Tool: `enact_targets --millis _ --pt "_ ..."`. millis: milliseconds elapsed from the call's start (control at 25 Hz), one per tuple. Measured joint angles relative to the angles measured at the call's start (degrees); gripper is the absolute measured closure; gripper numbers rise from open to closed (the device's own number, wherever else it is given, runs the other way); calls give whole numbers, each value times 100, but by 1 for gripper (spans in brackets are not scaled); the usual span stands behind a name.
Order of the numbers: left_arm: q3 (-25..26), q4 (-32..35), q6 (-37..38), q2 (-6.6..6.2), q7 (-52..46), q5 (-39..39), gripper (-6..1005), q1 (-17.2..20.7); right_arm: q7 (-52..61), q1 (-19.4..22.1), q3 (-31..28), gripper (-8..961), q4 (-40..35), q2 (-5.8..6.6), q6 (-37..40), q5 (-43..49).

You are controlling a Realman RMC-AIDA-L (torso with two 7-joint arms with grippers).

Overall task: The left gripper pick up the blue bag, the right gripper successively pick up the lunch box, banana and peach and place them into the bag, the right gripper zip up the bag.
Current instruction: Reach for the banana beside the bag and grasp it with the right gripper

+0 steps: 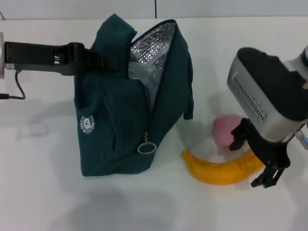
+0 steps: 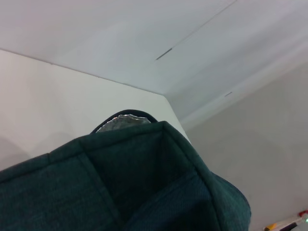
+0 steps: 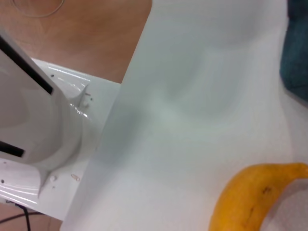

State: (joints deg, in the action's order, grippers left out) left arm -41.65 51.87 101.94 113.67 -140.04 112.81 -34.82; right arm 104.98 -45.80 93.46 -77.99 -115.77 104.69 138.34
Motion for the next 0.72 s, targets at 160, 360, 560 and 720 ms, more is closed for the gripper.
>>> enact_targets --millis 160,360,560,720 --pt "-8 -3 0 1 -10 -2 969 -40 -41 59 200 149 99 7 -227 95" --pt "-28 -27 0 5 -5 4 969 -107 -125 80 288 160 319 -1 -436 219" --pt "-28 -28 0 6 -6 4 969 -119 -149 80 442 171 502 -4 -627 222" --pt "-27 -28 -5 6 4 -3 969 -121 -166 47 552 180 710 -6 -812 233"
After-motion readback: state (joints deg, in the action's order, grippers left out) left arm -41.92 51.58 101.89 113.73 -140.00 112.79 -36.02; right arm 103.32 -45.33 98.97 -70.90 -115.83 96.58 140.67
